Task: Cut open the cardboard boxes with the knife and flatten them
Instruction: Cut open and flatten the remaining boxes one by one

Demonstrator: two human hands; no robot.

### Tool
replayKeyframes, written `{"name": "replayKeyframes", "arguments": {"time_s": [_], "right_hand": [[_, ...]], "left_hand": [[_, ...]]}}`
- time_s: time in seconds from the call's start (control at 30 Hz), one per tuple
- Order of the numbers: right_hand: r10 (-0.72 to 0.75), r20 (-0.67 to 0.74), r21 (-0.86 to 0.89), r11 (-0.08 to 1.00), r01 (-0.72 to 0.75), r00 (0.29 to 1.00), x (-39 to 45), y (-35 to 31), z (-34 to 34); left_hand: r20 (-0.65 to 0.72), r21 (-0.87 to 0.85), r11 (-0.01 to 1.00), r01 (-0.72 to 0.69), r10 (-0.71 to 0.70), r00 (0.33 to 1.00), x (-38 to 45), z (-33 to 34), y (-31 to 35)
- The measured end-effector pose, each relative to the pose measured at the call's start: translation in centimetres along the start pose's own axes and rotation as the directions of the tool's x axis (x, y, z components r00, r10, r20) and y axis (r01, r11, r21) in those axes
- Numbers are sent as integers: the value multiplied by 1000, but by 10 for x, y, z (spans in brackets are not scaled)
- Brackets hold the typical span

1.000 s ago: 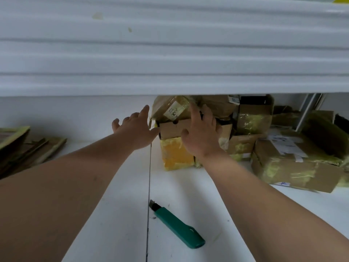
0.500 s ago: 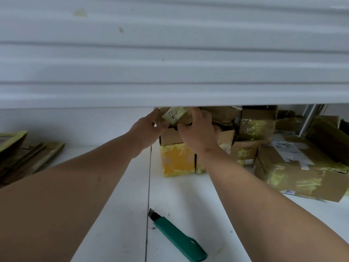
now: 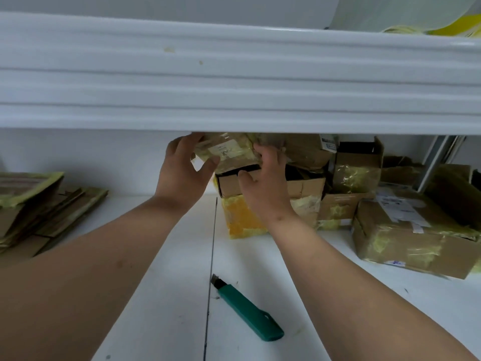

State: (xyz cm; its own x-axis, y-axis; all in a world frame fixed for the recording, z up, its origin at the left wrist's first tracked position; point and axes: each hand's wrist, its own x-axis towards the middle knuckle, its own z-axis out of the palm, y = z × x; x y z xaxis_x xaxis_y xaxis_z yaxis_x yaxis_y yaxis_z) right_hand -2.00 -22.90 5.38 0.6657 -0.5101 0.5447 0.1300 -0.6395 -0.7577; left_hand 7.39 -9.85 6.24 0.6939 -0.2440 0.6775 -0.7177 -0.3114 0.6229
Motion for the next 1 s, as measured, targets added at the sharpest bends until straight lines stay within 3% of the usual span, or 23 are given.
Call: {"name": "replayKeyframes", "arguments": {"time_s": [0.3,0.4,0.63,0.8,1.0], "right_hand": [[-14,78,16,1000,13,997,-38,-28,21],[-20,60,45,999,17,998,-50,-35,29],[-56,56,69,996,52,997,-85,-68,66],[-38,152,68,997,28,988,-110,-88,96],[51,207,104,992,-73,977,-137,-92,116]], "left_hand": [[-80,10,996,89,-88,993,-22,-46,-1],[-118,5,998,61,-60,991,-25,-58,-5],[-171,-4,990,138,-137,976,-45,-111,-29],[-99,76,964,256,-248,964,-68,-157,-48],[-17,117,962,245,-244,970,-89,-186,-70]]}}
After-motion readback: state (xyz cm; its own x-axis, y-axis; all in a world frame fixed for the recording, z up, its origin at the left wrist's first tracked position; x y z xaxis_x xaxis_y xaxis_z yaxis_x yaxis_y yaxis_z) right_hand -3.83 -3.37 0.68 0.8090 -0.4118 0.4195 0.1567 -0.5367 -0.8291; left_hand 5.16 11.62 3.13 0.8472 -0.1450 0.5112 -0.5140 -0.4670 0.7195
